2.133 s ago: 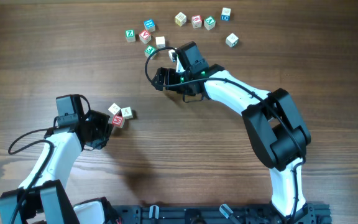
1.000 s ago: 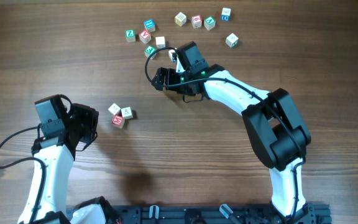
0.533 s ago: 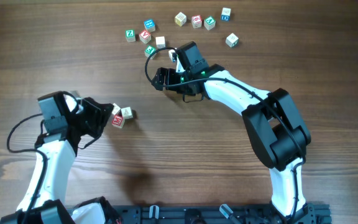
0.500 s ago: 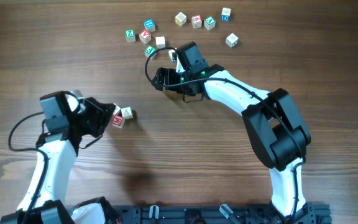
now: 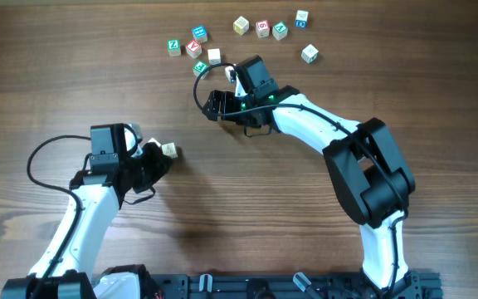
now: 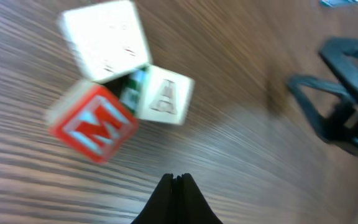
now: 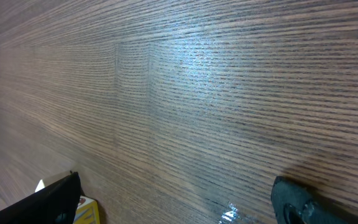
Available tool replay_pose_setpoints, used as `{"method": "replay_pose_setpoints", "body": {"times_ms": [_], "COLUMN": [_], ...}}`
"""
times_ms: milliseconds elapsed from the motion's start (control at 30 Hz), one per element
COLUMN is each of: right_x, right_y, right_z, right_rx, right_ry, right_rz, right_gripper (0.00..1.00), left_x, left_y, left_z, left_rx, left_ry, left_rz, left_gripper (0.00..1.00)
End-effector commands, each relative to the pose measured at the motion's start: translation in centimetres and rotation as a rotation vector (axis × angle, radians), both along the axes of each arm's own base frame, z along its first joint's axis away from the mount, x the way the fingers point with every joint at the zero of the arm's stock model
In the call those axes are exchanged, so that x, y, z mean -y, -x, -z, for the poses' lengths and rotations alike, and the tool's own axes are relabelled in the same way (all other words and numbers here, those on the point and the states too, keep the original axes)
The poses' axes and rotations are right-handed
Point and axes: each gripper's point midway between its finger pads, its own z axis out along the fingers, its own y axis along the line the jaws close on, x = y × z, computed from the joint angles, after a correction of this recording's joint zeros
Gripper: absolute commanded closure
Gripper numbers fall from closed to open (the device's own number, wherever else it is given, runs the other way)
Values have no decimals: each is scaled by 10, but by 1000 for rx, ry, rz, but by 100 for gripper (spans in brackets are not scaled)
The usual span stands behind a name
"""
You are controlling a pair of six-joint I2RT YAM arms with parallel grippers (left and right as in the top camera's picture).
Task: Form a circle
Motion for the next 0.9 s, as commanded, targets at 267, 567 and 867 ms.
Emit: {"method": "replay_pose_setpoints", "body": {"times_ms": [267, 567, 867], "right_x": [37, 37, 37], "right_y": [13, 13, 13], "right_z": [60, 60, 60], "right_rx": [-94, -94, -94], "right_ry": [151, 151, 151], "right_rz": [66, 65, 65], "right_gripper": [0, 1, 0], "left_x": [-40, -74, -81], "left_y": [-9, 5, -18], "left_z": [10, 18, 14], "left_rx": [-20, -109, -21], "left_ry": [-169, -262, -273], "left_rz": [-208, -464, -502], "left_gripper": [96, 96, 96]}}
